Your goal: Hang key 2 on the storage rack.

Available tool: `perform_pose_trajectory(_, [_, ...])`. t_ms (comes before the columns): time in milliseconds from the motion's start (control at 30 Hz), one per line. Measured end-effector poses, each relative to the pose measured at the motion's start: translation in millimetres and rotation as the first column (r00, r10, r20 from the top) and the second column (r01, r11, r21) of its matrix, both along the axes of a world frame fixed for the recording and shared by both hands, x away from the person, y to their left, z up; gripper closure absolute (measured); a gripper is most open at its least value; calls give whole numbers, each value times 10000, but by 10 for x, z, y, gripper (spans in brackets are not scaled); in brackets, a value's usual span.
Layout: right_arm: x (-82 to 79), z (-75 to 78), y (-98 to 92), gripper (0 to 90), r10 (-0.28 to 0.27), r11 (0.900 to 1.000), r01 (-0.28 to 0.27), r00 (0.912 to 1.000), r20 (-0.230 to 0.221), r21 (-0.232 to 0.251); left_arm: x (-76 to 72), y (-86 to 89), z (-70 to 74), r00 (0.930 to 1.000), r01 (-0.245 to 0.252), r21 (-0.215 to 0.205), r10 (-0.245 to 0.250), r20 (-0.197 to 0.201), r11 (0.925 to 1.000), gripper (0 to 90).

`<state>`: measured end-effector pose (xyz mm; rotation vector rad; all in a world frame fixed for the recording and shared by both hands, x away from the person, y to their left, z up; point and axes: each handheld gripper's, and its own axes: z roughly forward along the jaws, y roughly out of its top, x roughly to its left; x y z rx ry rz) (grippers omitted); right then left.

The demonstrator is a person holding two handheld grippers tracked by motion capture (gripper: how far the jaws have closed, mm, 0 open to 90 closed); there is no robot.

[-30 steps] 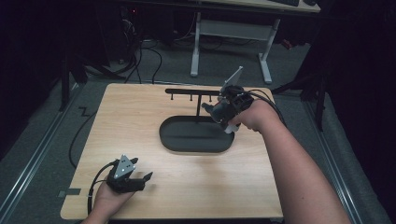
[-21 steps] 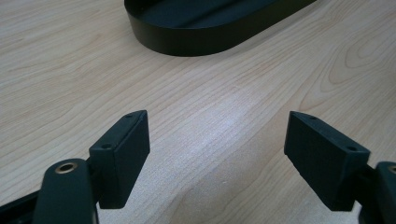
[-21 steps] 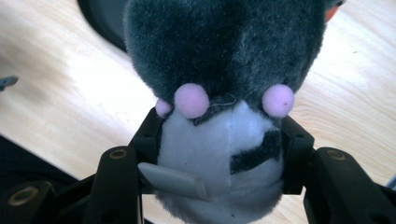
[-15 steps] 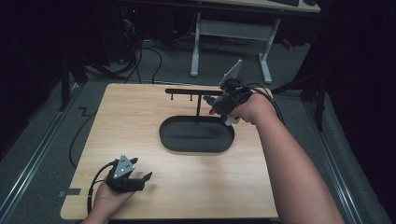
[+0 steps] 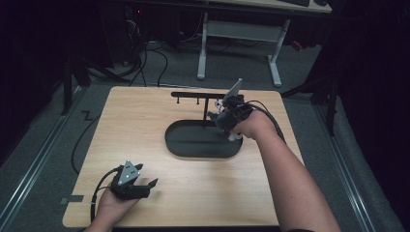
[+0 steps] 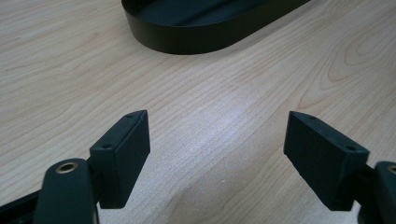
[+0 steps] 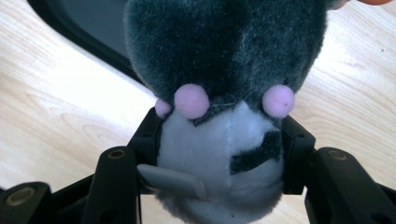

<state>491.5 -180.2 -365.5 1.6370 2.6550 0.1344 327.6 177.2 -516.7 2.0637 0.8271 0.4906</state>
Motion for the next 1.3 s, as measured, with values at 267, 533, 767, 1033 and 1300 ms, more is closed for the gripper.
perform_pose_trajectory(267, [18,-106,8,452,-65,10000,62,9994,334,67,1,-5,-1,10000,7,5,-7,0,10000,232])
perform_pose_trajectory(533, [14,-160,6,363,-163,9998,168,9979,631,-68,5,-12,-6,10000,-17,48,18,-11,10000,232])
perform_pose_trajectory(767, [5,-175,15,303,-180,9998,171,9960,878,111,8,-20,-14,10000,14,67,-14,-50,10000,232])
perform_pose_trajectory(1033, [-49,-201,-22,281,-104,9997,82,9947,1021,214,8,-18,-8,10000,64,129,-63,-51,9999,232])
perform_pose_trajectory(1300, [-185,-234,-139,268,-130,9988,58,9889,1478,488,13,-21,-8,9999,98,144,-97,-63,9998,232])
